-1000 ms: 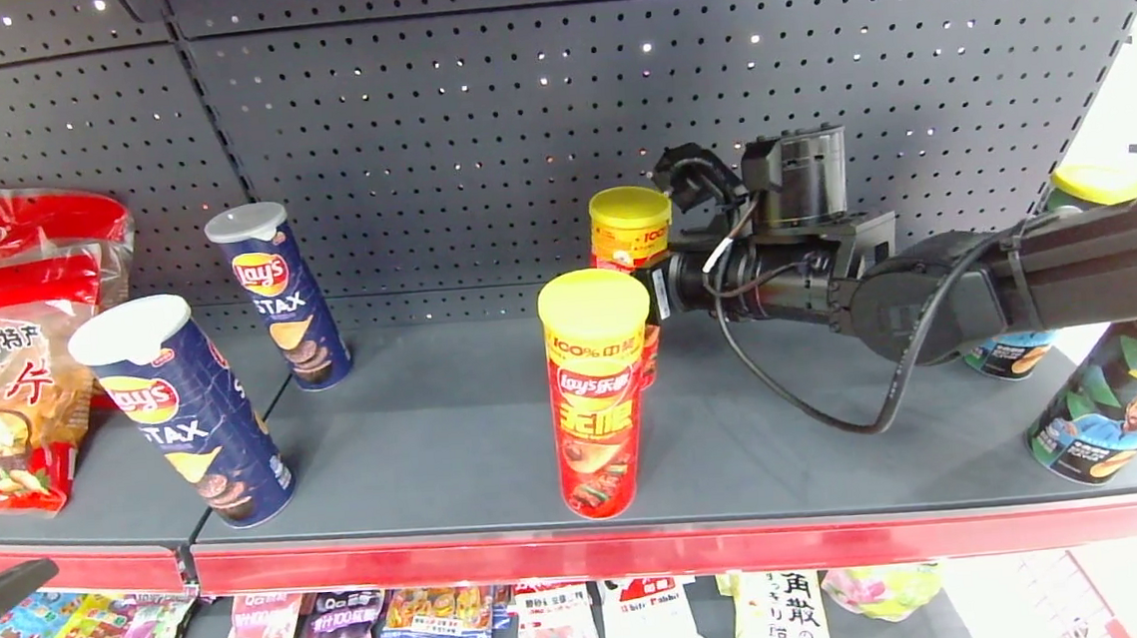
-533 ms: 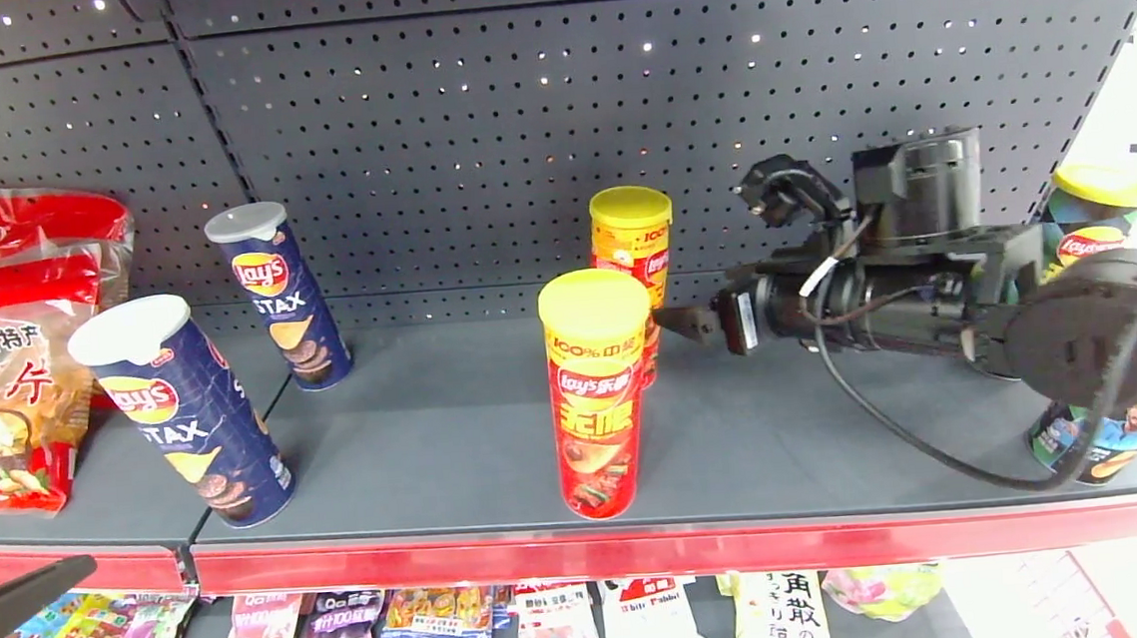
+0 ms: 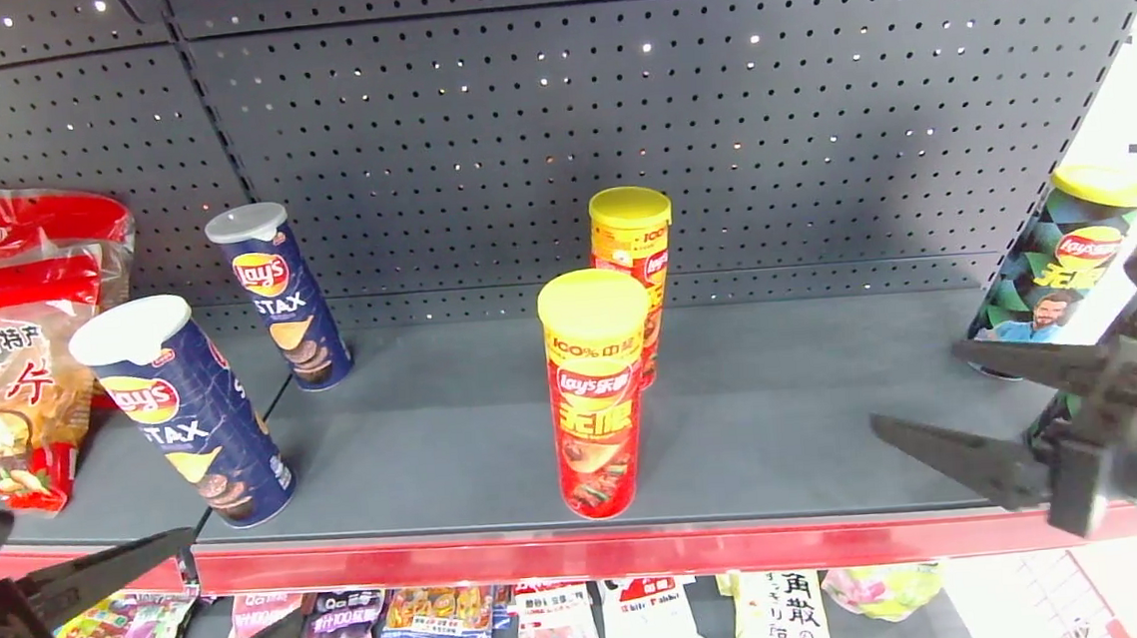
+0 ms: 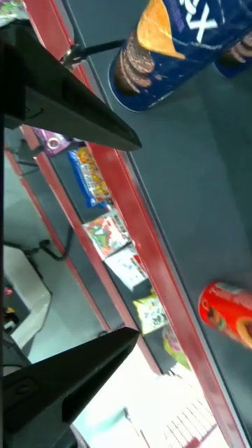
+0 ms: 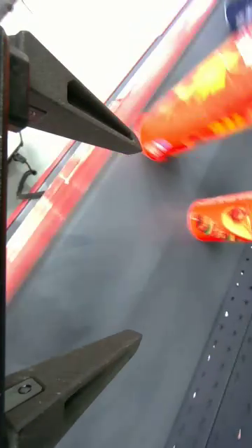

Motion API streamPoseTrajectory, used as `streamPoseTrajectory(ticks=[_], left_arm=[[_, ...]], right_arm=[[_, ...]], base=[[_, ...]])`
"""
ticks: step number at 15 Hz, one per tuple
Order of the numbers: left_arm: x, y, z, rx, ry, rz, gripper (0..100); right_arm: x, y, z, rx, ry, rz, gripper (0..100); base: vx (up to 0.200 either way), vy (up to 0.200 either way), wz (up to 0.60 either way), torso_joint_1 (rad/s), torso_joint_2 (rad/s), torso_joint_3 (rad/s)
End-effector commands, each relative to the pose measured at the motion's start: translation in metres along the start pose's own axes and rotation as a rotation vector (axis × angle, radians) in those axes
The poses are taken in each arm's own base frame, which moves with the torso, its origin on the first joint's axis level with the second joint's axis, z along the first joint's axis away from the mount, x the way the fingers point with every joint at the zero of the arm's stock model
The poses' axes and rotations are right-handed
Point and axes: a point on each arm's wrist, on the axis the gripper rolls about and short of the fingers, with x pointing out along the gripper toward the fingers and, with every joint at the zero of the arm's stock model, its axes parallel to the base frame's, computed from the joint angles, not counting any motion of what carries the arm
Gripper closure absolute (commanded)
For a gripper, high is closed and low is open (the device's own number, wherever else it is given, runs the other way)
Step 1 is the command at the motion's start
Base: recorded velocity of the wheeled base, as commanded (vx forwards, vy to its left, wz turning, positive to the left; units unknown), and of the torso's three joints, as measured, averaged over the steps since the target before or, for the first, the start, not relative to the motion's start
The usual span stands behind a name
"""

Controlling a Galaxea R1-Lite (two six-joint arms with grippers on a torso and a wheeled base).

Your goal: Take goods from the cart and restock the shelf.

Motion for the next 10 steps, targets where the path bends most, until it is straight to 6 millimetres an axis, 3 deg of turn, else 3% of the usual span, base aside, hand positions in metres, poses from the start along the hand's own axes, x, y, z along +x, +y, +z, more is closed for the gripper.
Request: streamPoseTrajectory(ticks=[1,2,5,6,10], left_arm=[[0.036,0.002,0.012,-0.006,0.11,0.009,0],[0.056,0.003,0.022,-0.007,0.141,0.005,0],[0.082,-0.001,0.031,0.005,0.162,-0.027,0],[0.096,-0.002,0.033,0.008,0.19,-0.035,0],[0.136,-0.006,0.039,0.019,0.248,-0.039,0]], right_arm=[[-0.09,0.008,-0.05,-0.01,-0.191,-0.071,0],[-0.106,0.008,-0.061,0.009,-0.187,-0.191,0],[-0.126,0.01,-0.078,0.03,-0.16,-0.327,0],[-0.135,0.014,-0.092,0.045,-0.12,-0.397,0],[-0.157,0.027,-0.129,0.05,-0.102,-0.425,0]], base=[[0.0,0.0,0.0,0.0,0.0,0.0],[0.0,0.0,0.0,0.0,0.0,0.0],[0.0,0.0,0.0,0.0,0.0,0.0],[0.0,0.0,0.0,0.0,0.0,0.0],[0.0,0.0,0.0,0.0,0.0,0.0]])
